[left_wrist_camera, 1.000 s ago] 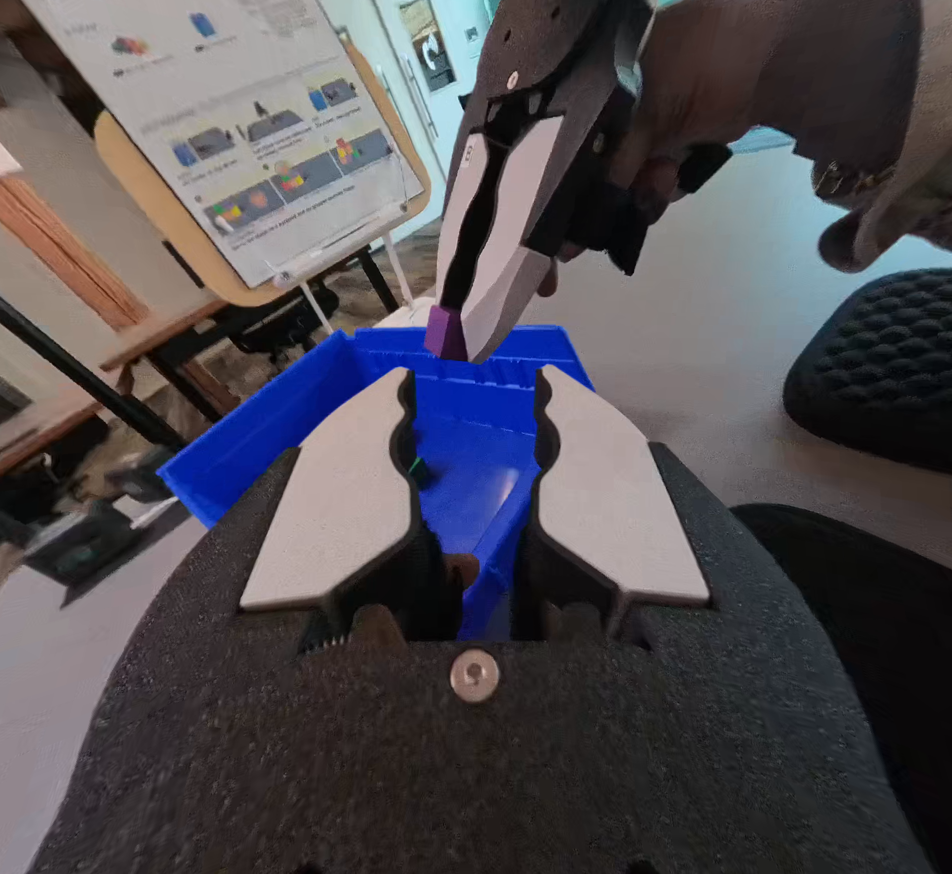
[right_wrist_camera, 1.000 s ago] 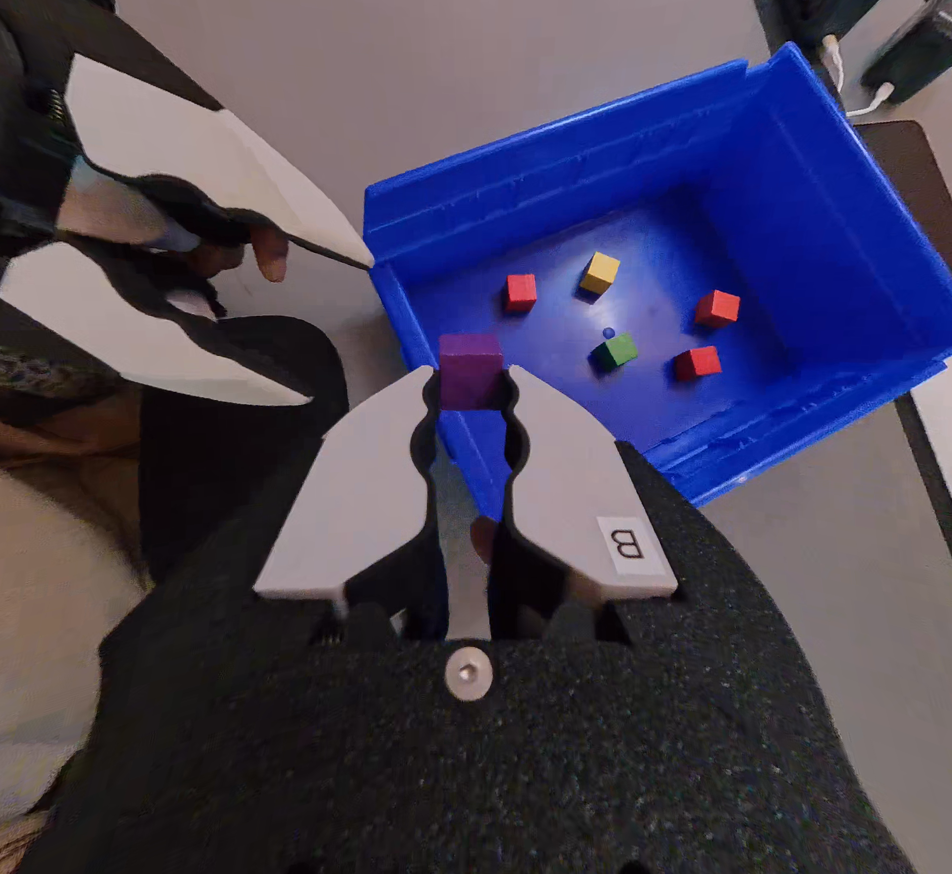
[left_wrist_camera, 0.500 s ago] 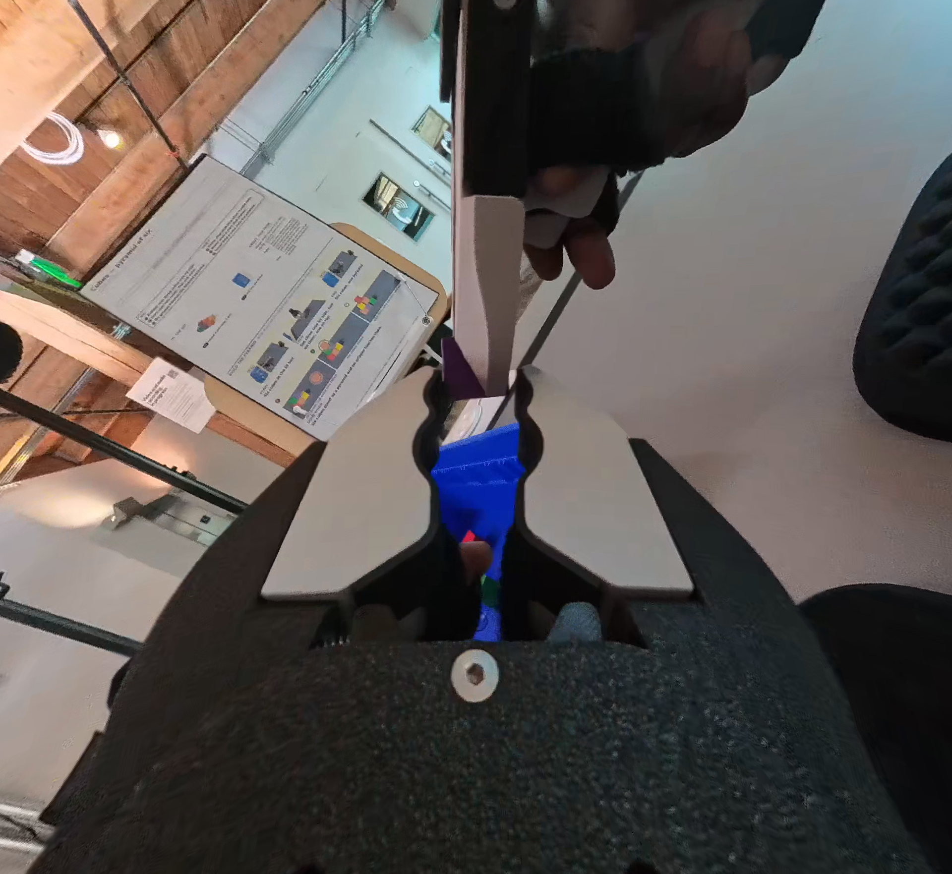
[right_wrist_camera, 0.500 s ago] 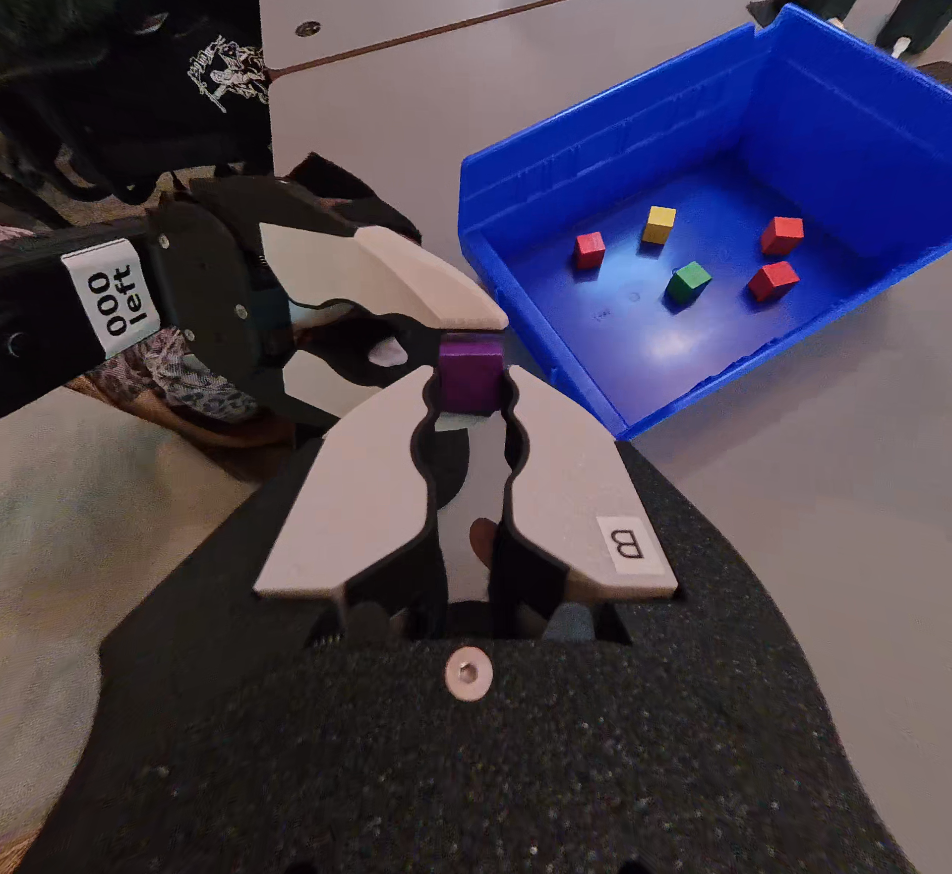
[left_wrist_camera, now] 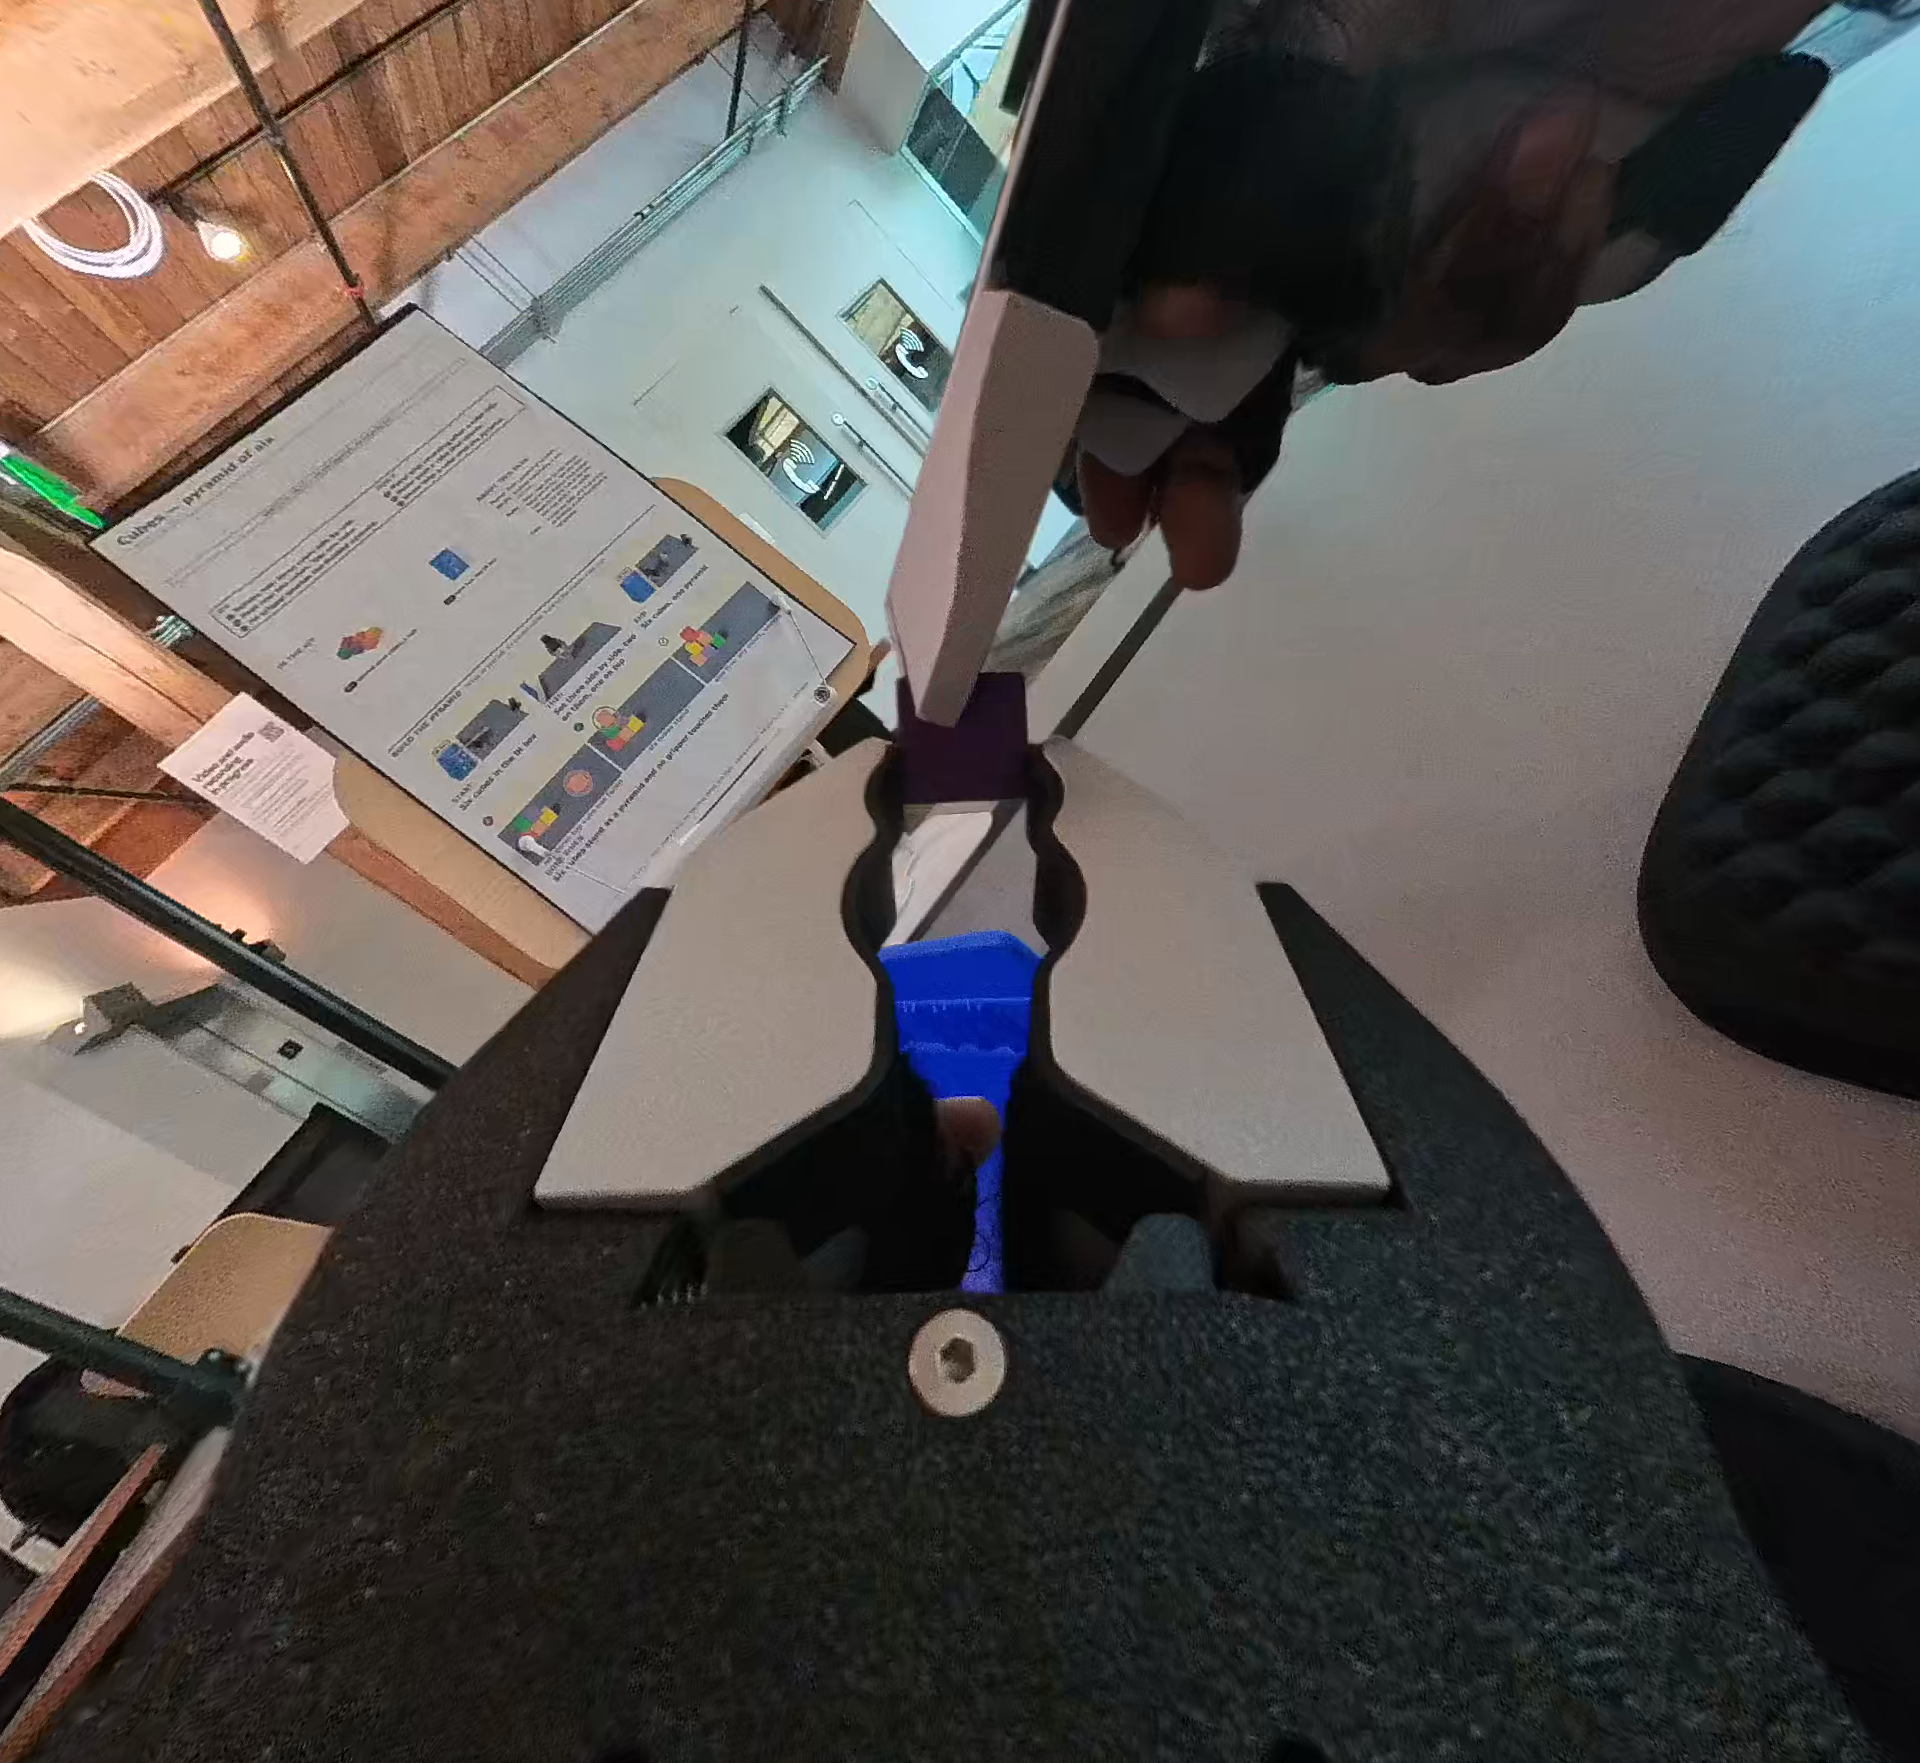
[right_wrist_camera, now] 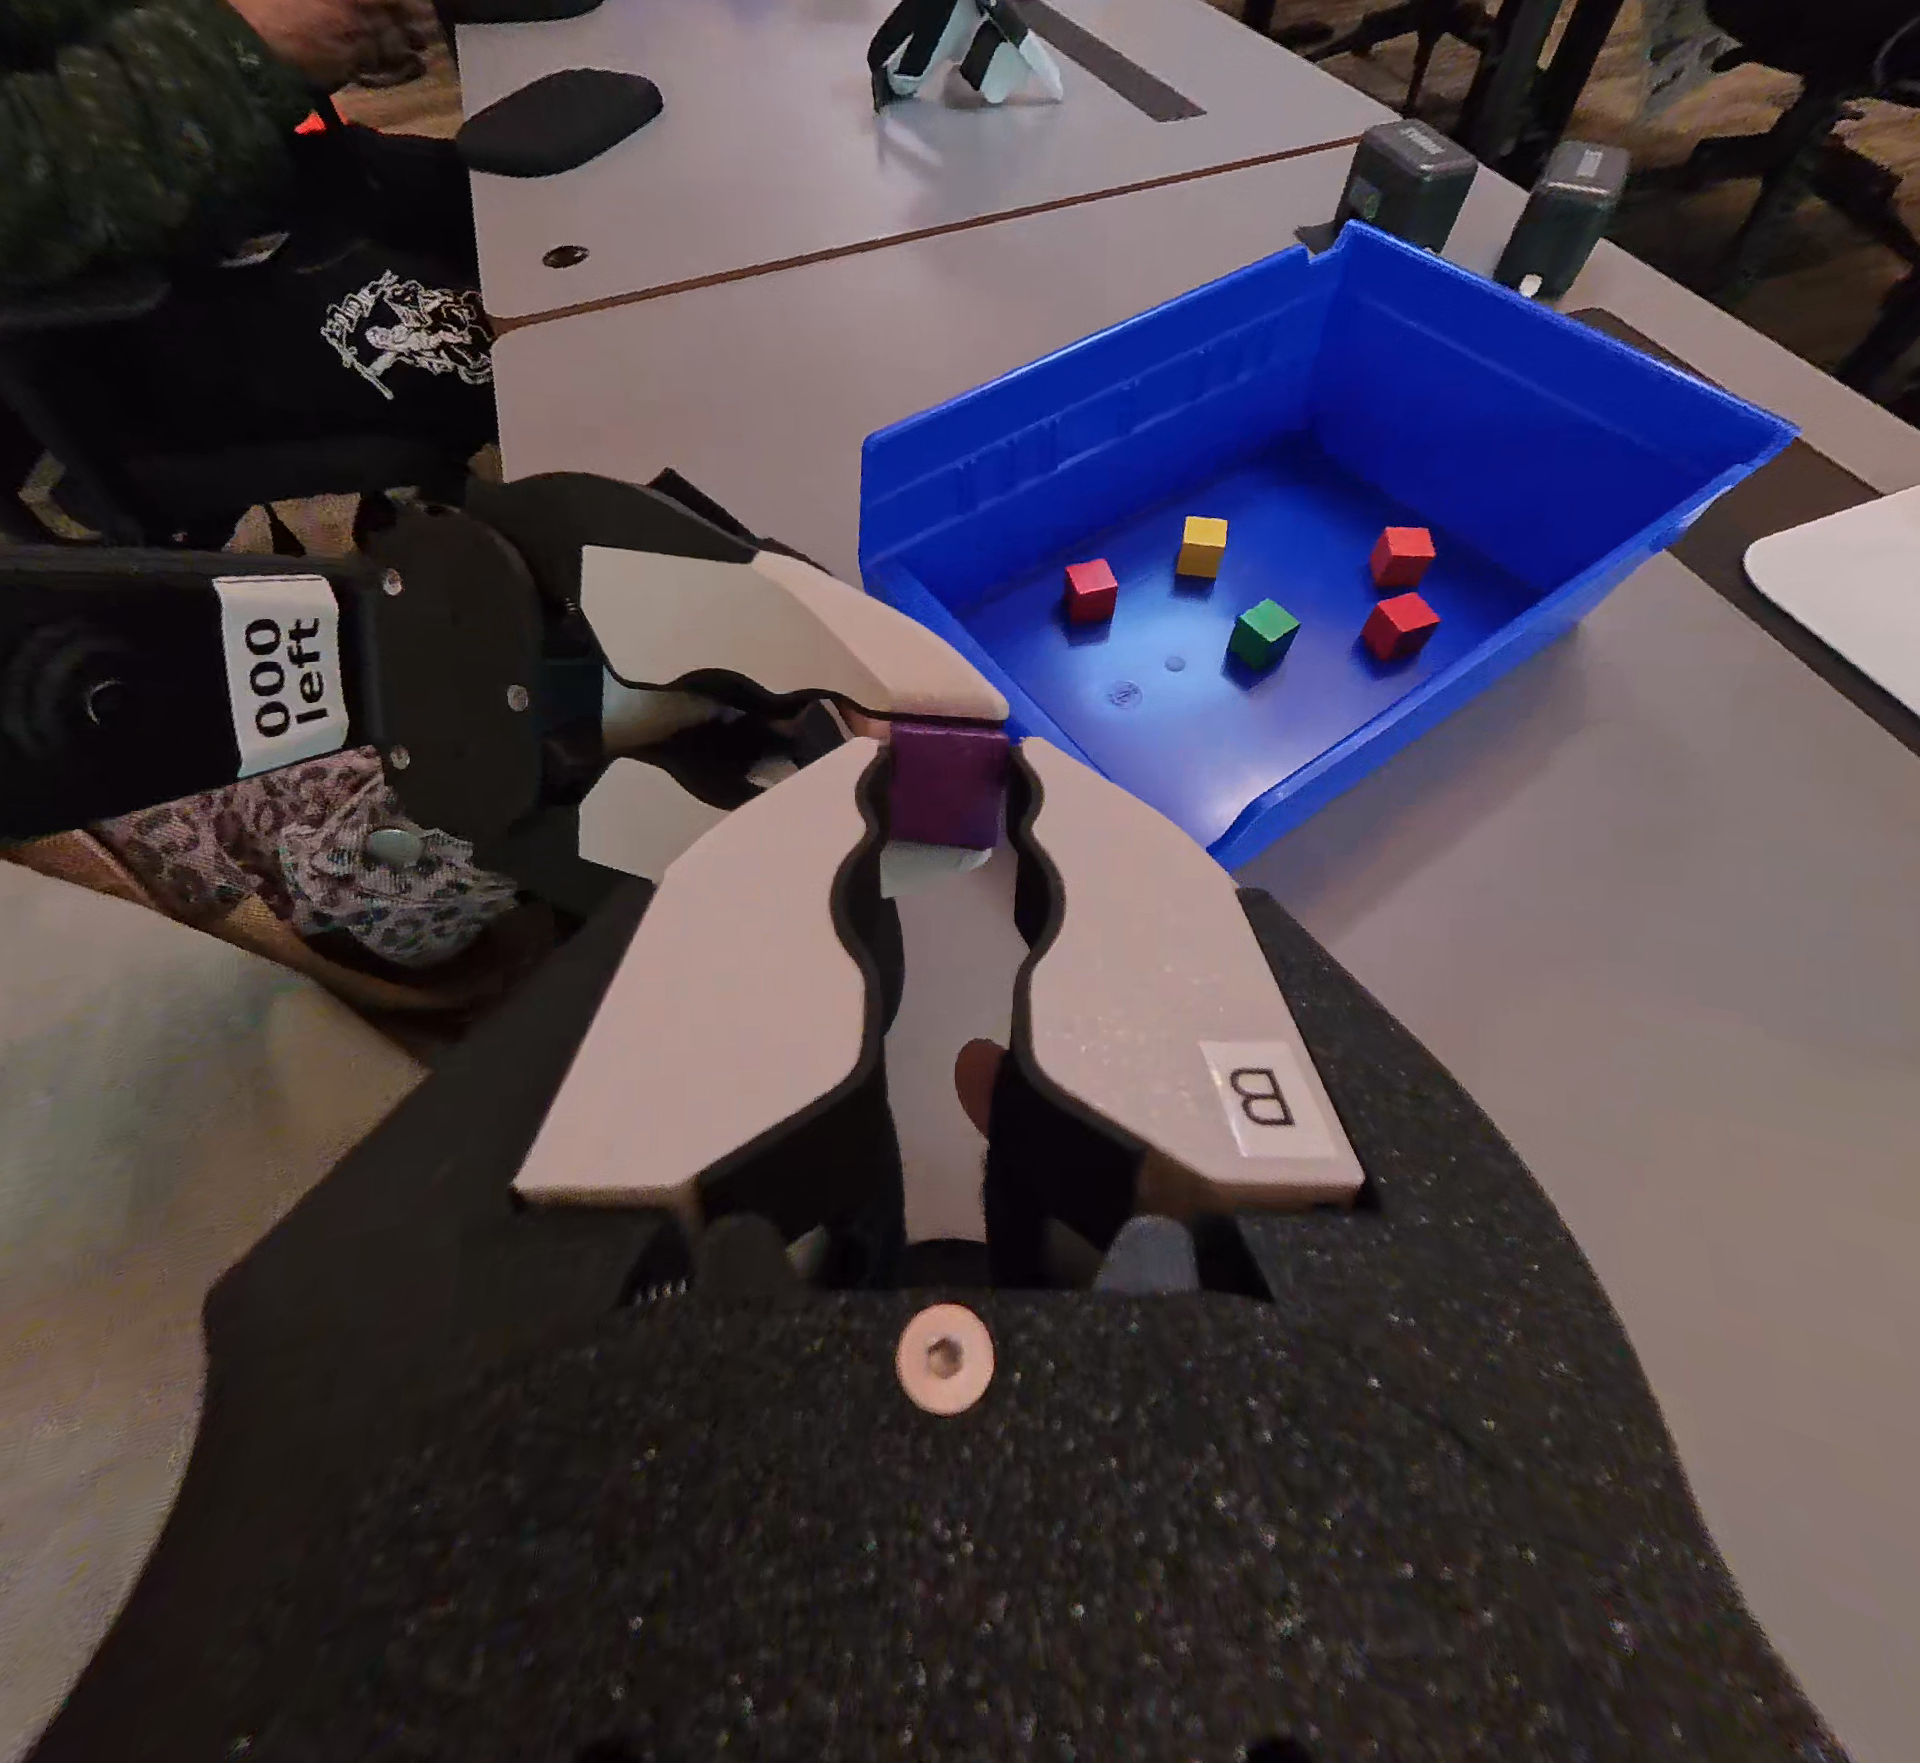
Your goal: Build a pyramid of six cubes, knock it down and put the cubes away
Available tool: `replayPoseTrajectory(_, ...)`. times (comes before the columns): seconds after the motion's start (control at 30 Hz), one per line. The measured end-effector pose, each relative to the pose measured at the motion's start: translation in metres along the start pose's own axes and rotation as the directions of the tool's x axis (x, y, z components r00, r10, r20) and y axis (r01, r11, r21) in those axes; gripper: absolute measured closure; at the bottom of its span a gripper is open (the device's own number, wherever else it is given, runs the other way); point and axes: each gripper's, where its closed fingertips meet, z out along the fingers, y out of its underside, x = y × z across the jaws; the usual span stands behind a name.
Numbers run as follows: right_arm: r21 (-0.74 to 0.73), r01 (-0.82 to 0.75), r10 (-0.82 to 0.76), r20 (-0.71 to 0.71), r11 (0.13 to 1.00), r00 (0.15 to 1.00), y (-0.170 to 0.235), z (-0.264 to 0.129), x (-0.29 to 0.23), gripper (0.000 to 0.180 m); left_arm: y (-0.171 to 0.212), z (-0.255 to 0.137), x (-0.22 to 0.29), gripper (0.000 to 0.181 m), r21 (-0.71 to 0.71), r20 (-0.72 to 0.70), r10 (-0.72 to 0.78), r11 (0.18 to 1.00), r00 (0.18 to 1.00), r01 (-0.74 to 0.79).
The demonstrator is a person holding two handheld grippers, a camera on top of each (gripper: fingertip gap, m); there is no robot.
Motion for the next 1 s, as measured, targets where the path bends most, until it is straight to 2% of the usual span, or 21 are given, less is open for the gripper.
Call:
replayPoseTrajectory(0.03,-0.017,0.011,-0.011,0.008,1.0,1.0,0.003,-0.001,0.0,0.159,0.0,0.001,0.003,0.157,-0.004,-0.019,-0.012,1.0,1.0,0.012)
replayPoseTrajectory(0.1,-0.072,0.05,-0.048,0.024,0.996,0.999,0.011,-0.006,0.004,0.159,0.009,0.001,0.013,0.138,-0.072,-0.13,-0.067,0.996,0.989,0.058)
replayPoseTrajectory(0.17,-0.197,0.129,-0.124,0.038,0.972,0.992,0.032,-0.014,0.02,0.159,0.03,-0.006,0.025,0.118,-0.24,-0.281,-0.202,0.961,0.938,0.135)
replayPoseTrajectory(0.2,-0.272,0.157,-0.148,0.054,0.949,0.987,0.048,-0.016,0.031,0.159,0.04,-0.012,0.027,0.114,-0.32,-0.323,-0.28,0.931,0.904,0.174)
replayPoseTrajectory(0.3,-0.468,0.234,-0.181,0.157,0.852,0.971,0.1,-0.016,0.056,0.159,0.059,-0.032,0.017,0.122,-0.457,-0.316,-0.439,0.847,0.841,0.271)
replayPoseTrajectory(0.4,-0.622,0.281,-0.203,0.194,0.731,0.96,0.144,-0.011,0.076,0.159,0.075,-0.048,0.004,0.124,-0.571,-0.249,-0.533,0.755,0.809,0.322)
replayPoseTrajectory(0.5,-0.671,0.266,-0.174,0.203,0.692,0.964,0.162,-0.006,0.083,0.159,0.087,-0.058,-0.006,0.121,-0.622,-0.197,-0.546,0.712,0.814,0.327)
replayPoseTrajectory(1.0,-0.706,0.319,-0.21,0.241,0.633,0.948,0.182,-0.002,0.085,0.159,0.103,-0.062,-0.016,0.123,-0.652,-0.146,-0.572,0.669,0.807,0.356)
